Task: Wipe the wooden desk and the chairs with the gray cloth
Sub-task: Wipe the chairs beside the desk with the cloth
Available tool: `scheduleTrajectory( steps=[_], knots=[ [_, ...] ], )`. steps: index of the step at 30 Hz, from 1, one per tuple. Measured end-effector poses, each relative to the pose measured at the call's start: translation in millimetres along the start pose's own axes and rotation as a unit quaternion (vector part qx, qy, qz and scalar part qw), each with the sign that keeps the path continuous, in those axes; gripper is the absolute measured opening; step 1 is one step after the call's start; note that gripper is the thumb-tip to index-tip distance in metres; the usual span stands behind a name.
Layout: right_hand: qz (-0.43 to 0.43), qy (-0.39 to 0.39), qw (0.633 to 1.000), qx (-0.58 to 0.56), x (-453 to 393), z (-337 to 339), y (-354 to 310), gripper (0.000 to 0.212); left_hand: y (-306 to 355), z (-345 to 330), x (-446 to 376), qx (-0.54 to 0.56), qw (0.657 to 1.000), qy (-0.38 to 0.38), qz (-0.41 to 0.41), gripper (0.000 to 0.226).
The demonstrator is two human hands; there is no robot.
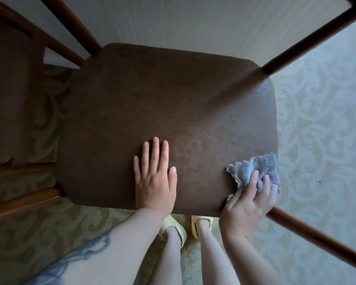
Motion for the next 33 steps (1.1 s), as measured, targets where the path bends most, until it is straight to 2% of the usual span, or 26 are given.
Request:
scheduleTrajectory(
  steps=[2, 4, 5, 6, 7, 8, 9, 11, 12, 13, 14, 15, 16, 17, 18, 19, 20, 21, 22, 23, 25, 26, 27, 30, 33],
  knots=[
    [-0.082, 0.054, 0.995, -0.002, -45.7, -7.7, -19.5, 0.05, 7.6, 1.9, -4.3, -0.009, 0.999, 0.009, -0.048, 0.06],
    [-0.225, 0.098, 0.969, -0.022, -89.5, -16.7, -35.7, 0.053, 12.0, 6.0, -13.6, -0.011, 0.997, 0.02, -0.077, 0.06],
    [-0.25, 0.092, 0.964, -0.009, -99.3, -25.5, -50.4, 0.055, 12.2, 8.1, -20.0, -0.014, 0.997, 0.024, -0.077, 0.059],
    [-0.207, 0.058, 0.977, 0.008, -102.9, -38.2, -72.0, 0.056, 10.7, 8.6, -27.5, -0.017, 0.997, 0.026, -0.065, 0.059],
    [-0.093, -0.004, 0.996, 0.003, -100.5, -55.3, -99.2, 0.057, 7.3, 9.6, -35.8, -0.015, 0.999, 0.028, -0.039, 0.058],
    [0.062, -0.082, 0.994, -0.022, -89.1, -73.1, -128.2, 0.057, 0.6, 10.5, -43.4, -0.01, 1.0, 0.026, -0.004, 0.058],
    [0.22, -0.177, 0.958, -0.038, -67.0, -89.7, -150.7, 0.054, -8.7, 12.1, -49.2, -0.002, 0.999, 0.025, 0.038, 0.056],
    [0.427, -0.333, 0.84, -0.039, -48.5, -103.2, -169.1, 0.05, -31.4, 12.3, -55.3, -0.004, 0.994, 0.01, 0.111, 0.054],
    [0.489, -0.361, 0.794, -0.014, -64.3, -103.4, -169.7, 0.054, -40.7, 12.8, -54.8, -0.016, 0.992, 0.004, 0.123, 0.055],
    [0.503, -0.355, 0.788, 0.023, -90.4, -103.6, -167.0, 0.058, -46.4, 14.7, -53.7, -0.03, 0.993, 0.003, 0.114, 0.055],
    [0.462, -0.328, 0.823, 0.05, -123.2, -102.9, -160.8, 0.06, -49.0, 17.8, -53.0, -0.04, 0.994, 0.006, 0.097, 0.056],
    [0.37, -0.278, 0.884, 0.07, -163.1, -98.7, -151.9, 0.062, -50.2, 20.3, -53.0, -0.043, 0.995, 0.006, 0.085, 0.057],
    [0.253, -0.215, 0.94, 0.078, -199.8, -90.0, -140.5, 0.063, -50.1, 21.7, -54.4, -0.04, 0.996, 0.0, 0.083, 0.057],
    [0.132, -0.166, 0.973, 0.085, -224.5, -79.1, -132.0, 0.064, -49.3, 22.5, -56.9, -0.034, 0.996, -0.006, 0.086, 0.058],
    [0.038, -0.14, 0.985, 0.095, -237.2, -73.8, -131.1, 0.063, -47.6, 22.3, -60.8, -0.026, 0.996, -0.012, 0.089, 0.059],
    [-0.017, -0.137, 0.985, 0.101, -239.4, -77.4, -137.9, 0.062, -44.9, 22.5, -64.5, -0.019, 0.995, -0.016, 0.094, 0.059],
    [-0.021, -0.153, 0.983, 0.095, -234.1, -86.2, -152.9, 0.062, -41.6, 23.3, -68.0, -0.014, 0.995, -0.021, 0.098, 0.059],
    [0.017, -0.183, 0.98, 0.074, -223.8, -96.2, -173.8, 0.063, -37.7, 23.1, -72.1, -0.009, 0.995, -0.024, 0.101, 0.059],
    [0.095, -0.231, 0.967, 0.043, -206.7, -109.6, -196.2, 0.064, -33.8, 23.1, -75.6, -0.005, 0.995, -0.025, 0.101, 0.058],
    [0.189, -0.288, 0.939, 0.016, -181.8, -122.0, -217.4, 0.064, -30.2, 23.8, -78.6, -0.001, 0.995, -0.024, 0.097, 0.058],
    [0.338, -0.387, 0.857, -0.024, -119.8, -132.5, -238.4, 0.062, -29.3, 23.8, -80.2, 0.011, 0.996, -0.02, 0.081, 0.057],
    [0.372, -0.411, 0.831, -0.038, -92.7, -129.5, -233.1, 0.06, -31.6, 22.4, -77.4, 0.009, 0.997, -0.022, 0.072, 0.058],
    [0.382, -0.415, 0.825, -0.048, -73.2, -120.2, -218.8, 0.059, -34.0, 19.7, -72.4, -0.002, 0.998, -0.023, 0.062, 0.058],
    [0.382, -0.334, 0.861, -0.033, -58.5, -82.7, -154.0, 0.054, -40.5, 17.0, -54.5, -0.03, 0.999, -0.012, 0.042, 0.061],
    [0.303, -0.254, 0.919, -0.001, -84.9, -56.0, -111.6, 0.042, -39.7, 21.1, -50.7, -0.028, 0.999, -0.019, 0.036, 0.061]
  ],
)
Point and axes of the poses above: each hand's wrist, its own x-axis away from the middle knuckle, its own z-axis out of the back of the hand, y = z × x, the point moved 5 cm from there along -x, towards the middle knuckle, and after that the axes turned 15 degrees about -x, right-handed, at the moved point
